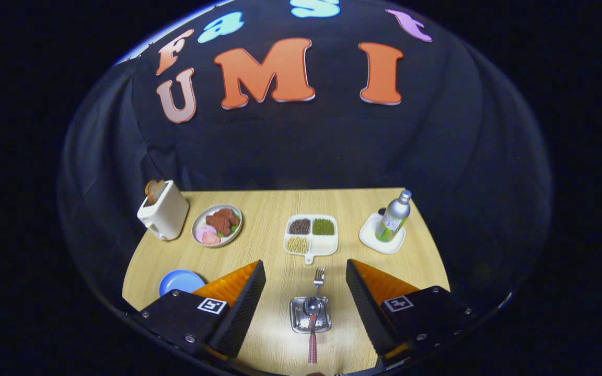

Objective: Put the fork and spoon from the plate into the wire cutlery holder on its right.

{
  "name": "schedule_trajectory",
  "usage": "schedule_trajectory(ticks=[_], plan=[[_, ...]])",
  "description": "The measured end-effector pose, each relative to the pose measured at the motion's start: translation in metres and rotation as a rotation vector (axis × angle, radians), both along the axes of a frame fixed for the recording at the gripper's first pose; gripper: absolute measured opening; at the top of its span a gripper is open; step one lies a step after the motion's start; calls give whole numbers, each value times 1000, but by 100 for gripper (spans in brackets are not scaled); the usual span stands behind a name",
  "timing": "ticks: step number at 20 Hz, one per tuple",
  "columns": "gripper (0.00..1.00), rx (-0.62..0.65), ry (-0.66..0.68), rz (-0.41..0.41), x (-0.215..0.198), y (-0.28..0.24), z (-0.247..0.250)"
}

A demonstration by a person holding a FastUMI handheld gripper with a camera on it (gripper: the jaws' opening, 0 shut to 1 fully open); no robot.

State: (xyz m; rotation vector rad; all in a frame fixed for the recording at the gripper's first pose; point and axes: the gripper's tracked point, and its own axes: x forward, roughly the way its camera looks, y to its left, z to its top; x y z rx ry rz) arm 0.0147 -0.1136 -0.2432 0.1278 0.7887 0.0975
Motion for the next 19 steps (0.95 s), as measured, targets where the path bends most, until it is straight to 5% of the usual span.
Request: schedule_trajectory(ticks=[8,13,19], plan=[[94,-70,-364,-188,0,-21,66],[94,-109,-670,-202,-1,-27,134],[94,-96,-817,-220,-11,-17,187]])
